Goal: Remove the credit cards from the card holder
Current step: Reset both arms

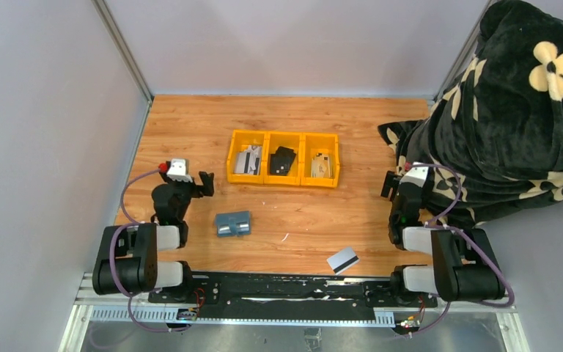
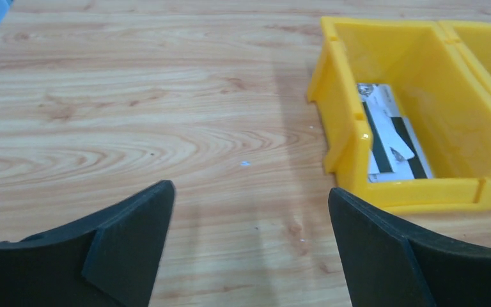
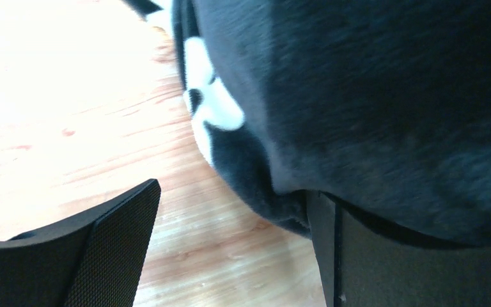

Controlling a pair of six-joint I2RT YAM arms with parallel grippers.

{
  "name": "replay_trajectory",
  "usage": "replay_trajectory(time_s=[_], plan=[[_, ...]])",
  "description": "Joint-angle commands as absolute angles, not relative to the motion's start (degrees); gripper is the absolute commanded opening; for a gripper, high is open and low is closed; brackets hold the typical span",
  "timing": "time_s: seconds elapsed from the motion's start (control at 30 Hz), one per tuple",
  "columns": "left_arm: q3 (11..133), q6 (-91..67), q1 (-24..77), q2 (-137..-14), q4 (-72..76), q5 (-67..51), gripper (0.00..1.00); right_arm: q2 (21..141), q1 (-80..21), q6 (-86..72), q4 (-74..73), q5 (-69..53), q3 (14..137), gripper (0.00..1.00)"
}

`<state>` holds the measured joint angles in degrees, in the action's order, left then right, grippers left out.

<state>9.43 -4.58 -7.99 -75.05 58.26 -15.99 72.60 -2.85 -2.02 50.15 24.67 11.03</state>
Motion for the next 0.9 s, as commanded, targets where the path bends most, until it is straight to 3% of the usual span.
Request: replay_trajectory(time_s=[0.0, 0.03, 0.07, 0.13, 0.17, 0.3, 0.87], plan=[[3.32, 1.46, -0.75, -81.27, 80.30, -1.27, 1.00, 80.81, -4.73, 5.23, 77.11, 17.14, 3.94, 0.88], [4.18, 1.66, -0.63, -80.27, 78.57, 0.70, 1.00, 84.16, -5.60, 6.52, 83.07, 18.69, 3.50, 0.89], [6.77, 1.46, -0.62, -77.40, 66.58, 2.91, 1.00, 84.76, -6.76, 7.43, 82.32, 21.83, 4.28, 0.90], [12.14, 1.22, 0.26, -77.72, 58.64, 3.12, 1.00, 80.86, -6.87, 4.94, 63.37, 23.01, 11.05, 0.91], [11.27, 2.09, 1.41, -79.13, 62.27, 2.60, 1.00, 80.18, -5.80, 3.53, 54.33, 20.72, 14.85, 0.91], [11.74, 2.20, 1.70, -78.31, 59.92, 2.51, 1.00, 82.36, -4.06, 4.67, 63.71, 18.46, 11.90, 0.92], [11.74, 2.40, 1.77, -78.64, 60.54, 2.34, 1.00, 81.83, -4.04, 4.75, 63.63, 18.13, 11.49, 0.93]])
